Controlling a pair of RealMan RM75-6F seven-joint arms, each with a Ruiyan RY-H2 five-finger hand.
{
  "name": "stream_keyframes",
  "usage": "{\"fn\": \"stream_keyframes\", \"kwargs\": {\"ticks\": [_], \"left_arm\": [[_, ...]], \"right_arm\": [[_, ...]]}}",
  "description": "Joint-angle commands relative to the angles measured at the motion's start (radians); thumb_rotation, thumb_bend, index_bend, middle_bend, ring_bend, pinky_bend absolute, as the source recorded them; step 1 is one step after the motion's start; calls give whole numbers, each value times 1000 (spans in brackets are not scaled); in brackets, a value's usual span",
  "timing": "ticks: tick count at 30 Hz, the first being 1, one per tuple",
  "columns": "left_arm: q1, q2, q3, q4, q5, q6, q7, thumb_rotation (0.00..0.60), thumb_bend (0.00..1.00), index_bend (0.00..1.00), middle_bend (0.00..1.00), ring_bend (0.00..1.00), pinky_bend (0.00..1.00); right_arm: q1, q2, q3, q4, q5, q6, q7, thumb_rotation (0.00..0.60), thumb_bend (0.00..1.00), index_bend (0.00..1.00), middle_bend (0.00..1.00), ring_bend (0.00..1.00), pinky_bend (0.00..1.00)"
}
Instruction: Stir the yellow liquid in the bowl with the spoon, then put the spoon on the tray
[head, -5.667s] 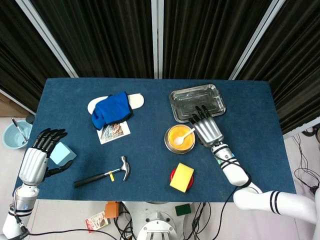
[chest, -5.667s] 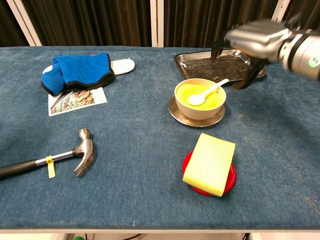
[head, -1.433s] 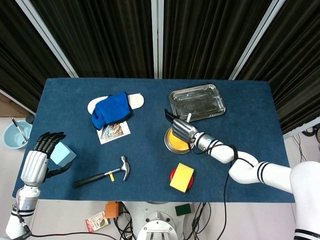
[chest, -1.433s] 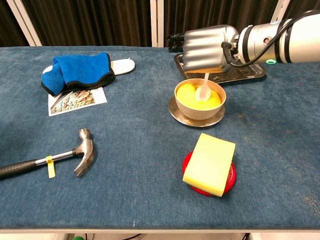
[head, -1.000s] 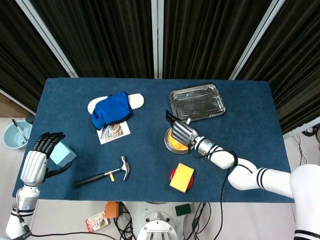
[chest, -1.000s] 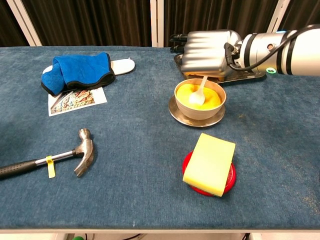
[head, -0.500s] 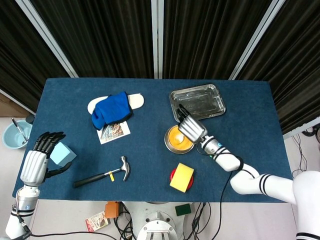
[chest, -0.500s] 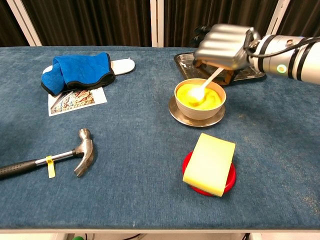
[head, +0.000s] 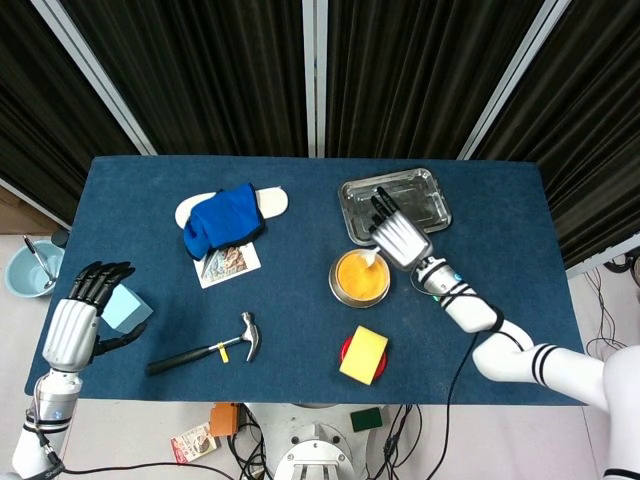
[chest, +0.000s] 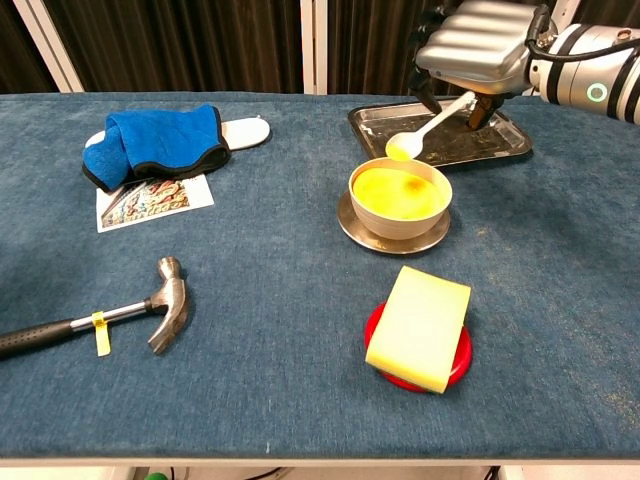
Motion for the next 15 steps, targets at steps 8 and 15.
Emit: {"fn": "stream_keyframes", "kwargs": {"ticks": [8, 15], "left_arm": [[4, -1, 2, -3, 1, 3, 5, 600, 132, 173, 155, 134, 115], [14, -9, 7, 18, -7, 8, -15, 600, 132, 173, 155, 134, 115]], "right_arm": [[142, 78, -62, -55, -170, -117, -462, 600, 474, 716, 383, 109, 0], [174, 53, -59, -49, -173, -161, -610, 600, 475, 731, 392, 134, 0]]}}
